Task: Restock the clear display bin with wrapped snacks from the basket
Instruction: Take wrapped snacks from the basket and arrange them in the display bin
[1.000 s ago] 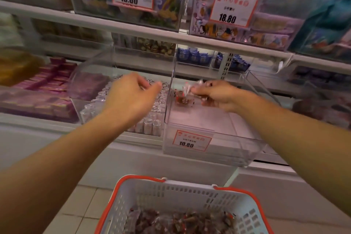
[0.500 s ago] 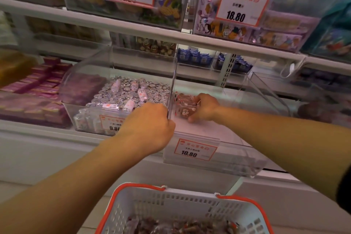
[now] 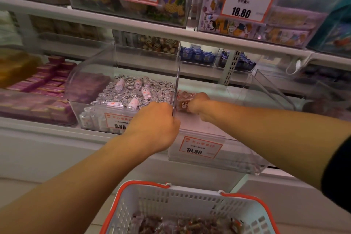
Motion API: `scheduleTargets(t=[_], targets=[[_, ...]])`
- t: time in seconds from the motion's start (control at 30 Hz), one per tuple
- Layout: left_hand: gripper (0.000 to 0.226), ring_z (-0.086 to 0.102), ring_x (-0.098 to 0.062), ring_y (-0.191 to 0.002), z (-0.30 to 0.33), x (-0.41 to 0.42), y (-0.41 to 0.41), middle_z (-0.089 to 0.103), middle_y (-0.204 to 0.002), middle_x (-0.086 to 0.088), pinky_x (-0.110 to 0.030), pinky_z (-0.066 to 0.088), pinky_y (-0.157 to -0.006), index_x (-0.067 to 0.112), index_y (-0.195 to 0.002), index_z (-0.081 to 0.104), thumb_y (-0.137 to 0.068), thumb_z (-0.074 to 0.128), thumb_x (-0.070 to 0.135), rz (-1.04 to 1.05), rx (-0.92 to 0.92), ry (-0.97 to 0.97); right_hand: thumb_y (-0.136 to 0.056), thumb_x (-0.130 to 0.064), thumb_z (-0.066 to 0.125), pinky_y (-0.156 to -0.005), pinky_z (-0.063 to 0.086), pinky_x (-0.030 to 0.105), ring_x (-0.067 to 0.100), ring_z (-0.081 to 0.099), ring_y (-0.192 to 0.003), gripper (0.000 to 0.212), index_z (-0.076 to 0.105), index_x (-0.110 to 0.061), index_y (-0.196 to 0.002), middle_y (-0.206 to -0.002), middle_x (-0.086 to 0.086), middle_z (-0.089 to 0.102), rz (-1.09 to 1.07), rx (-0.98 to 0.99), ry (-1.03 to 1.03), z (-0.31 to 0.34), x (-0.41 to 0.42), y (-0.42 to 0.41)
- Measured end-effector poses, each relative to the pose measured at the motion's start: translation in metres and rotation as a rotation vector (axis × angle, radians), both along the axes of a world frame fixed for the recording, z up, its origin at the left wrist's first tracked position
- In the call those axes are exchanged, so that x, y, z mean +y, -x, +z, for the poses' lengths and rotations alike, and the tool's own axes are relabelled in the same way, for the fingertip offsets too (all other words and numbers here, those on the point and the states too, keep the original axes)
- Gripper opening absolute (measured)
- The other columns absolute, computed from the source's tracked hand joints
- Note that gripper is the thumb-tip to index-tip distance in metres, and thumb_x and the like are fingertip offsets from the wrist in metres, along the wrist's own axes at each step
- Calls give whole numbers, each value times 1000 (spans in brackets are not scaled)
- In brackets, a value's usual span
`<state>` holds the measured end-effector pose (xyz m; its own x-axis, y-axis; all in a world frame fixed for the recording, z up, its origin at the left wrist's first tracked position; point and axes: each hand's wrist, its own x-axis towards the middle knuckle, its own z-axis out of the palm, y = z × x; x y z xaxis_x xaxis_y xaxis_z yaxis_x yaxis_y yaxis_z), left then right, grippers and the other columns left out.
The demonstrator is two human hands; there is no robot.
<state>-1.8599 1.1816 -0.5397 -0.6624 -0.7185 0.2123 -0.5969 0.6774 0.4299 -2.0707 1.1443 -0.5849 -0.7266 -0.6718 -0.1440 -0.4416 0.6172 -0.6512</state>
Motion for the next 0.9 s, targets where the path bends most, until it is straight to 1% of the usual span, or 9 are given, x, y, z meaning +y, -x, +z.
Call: scheduleTargets(t=[0.2,0.43,0.53,0.6,0.63,0.67,0.73,0.8,0.9], targets=[[24,56,-26,-72,1,3,0,51,-72,-2,-31,39,-60,20,-70,49,-92,45,29,7,-16,-2,-70,0,82,-80,55,33,24,63,-93,28,62,-13,-83,-92,7,67,43,-143,6,4,6,7],[29,59,-27,-76,5,9,-2,59,-77,-5,-35,48,-65,17,-72,55,-94,48,36,34,-10,-29,-80,-15,81,-71,49,31,20,57,-83,31,51,-17,-78,-100,7,63,126,-10,-65,19,19,2],[38,60,-26,-71,14,13,-10,61,-71,-6,-36,51,-65,15,-75,59,-88,51,49,126,104,97,-87,-16,74,-78,51,29,25,62,-101,30,59,-8,-113,-124,11,62,225,290,-62,59,43,-9],[39,55,-19,-55,20,11,-20,57,-55,-2,-30,48,-55,13,-60,54,-79,54,46,33,176,68,-90,-21,69,-89,54,29,17,64,-105,33,64,-16,-122,-118,2,68,307,507,252,77,77,-21],[37,50,-14,-47,20,11,-25,53,-47,2,-26,44,-48,13,-53,52,-77,58,40,-78,147,-44,-91,-24,65,-80,55,24,8,65,-91,20,67,-22,-111,-101,-7,70,330,584,506,79,103,-33],[37,46,-9,-42,17,13,-31,50,-43,4,-22,40,-44,13,-49,53,-78,61,34,-188,52,-192,-93,-26,62,-68,52,18,6,62,-76,7,67,-26,-98,-84,-12,66,369,643,762,73,131,-44],[31,49,-7,-39,-5,24,-39,58,-46,3,-18,39,-40,15,-55,62,-83,62,29,-306,-261,-447,-97,-25,56,-56,40,15,7,53,-59,17,62,-23,-81,-68,-9,56,443,664,1013,32,185,-68],[22,59,-11,-48,-50,38,-39,69,-64,-2,-23,48,-43,14,-75,69,-86,62,31,-308,-583,-504,-97,-29,54,-55,40,25,12,51,-57,28,61,-17,-73,-64,-4,55,479,597,856,-32,224,-89],[29,64,-19,-80,-130,69,-39,68,-103,-7,-35,59,-71,14,-107,68,-88,65,37,-279,-905,-478,-90,-42,63,-78,51,35,25,64,-96,31,66,-16,-106,-100,7,68,633,280,-61,-140,250,-99]])
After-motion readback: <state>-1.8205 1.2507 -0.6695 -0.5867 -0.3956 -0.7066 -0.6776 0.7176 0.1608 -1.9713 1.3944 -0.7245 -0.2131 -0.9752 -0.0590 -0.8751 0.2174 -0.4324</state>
